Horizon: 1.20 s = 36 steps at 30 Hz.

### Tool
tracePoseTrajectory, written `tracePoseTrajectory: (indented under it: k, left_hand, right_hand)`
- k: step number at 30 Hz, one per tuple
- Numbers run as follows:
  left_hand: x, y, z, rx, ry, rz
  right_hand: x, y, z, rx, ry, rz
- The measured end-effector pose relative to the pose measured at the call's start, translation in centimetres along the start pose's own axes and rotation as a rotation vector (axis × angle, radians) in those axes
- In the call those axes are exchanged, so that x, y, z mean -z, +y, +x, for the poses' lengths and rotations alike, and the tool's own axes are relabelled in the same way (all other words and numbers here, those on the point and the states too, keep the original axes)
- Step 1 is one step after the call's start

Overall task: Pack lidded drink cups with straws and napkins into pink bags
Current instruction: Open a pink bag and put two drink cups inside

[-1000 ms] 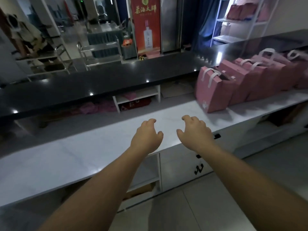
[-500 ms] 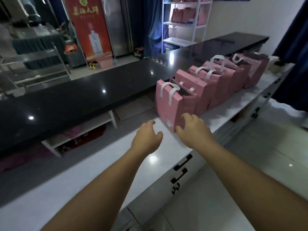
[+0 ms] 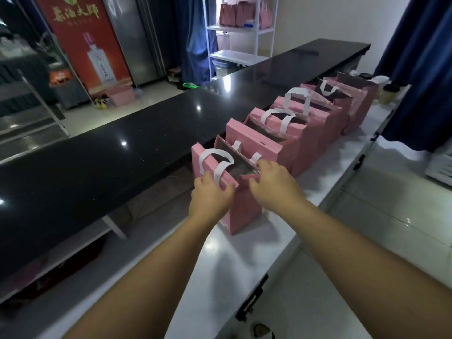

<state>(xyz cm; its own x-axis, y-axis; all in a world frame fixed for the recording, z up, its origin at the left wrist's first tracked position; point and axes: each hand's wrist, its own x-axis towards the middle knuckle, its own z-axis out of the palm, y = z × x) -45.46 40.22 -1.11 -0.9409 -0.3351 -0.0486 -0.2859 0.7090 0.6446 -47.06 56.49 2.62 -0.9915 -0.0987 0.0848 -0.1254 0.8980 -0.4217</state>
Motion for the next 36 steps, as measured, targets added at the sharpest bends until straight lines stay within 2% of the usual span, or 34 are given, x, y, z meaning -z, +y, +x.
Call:
tracePoseTrajectory:
  k: [5,12,18,22,25,31,36]
  left_hand:
    - [-2.0,2.6,2.8,0.16,0.102,0.026]
    - [-2.7,4.9,4.9,0.267,0.122,0.075]
    - [-1.7,4.2,5.0,0.419,0.138,0.114]
    - [-0.6,2.9,3.1,0.432,0.211,0.003]
    - [1.2,1.6,0.5,0.424,0.284,-0.078]
    - [5.9,-3.2,-8.7,0.464,0.422,-0.178]
    - [10.7,-8.6,-20.3,0.566,0.566,-0.248]
  right_hand:
    - [-0.4,1.3,6.6,0.112,-0.105,0.021]
    - [-2.2,1.0,12.3,0.235,-0.259,-0.044]
    - [-3.6,1.4,14.5,0.274,-0.31,-0.131]
    - [-3.8,1.6,14.8,0.285,-0.3,-0.155]
    - [-3.8,0.4,13.4,0.329,-0.269,-0.196]
    - [-4.7,-5.7,6.2,0.591,-0.177,-0.208]
    - [-7.0,-13.6,-4.5,0.817,-0.264,-0.185]
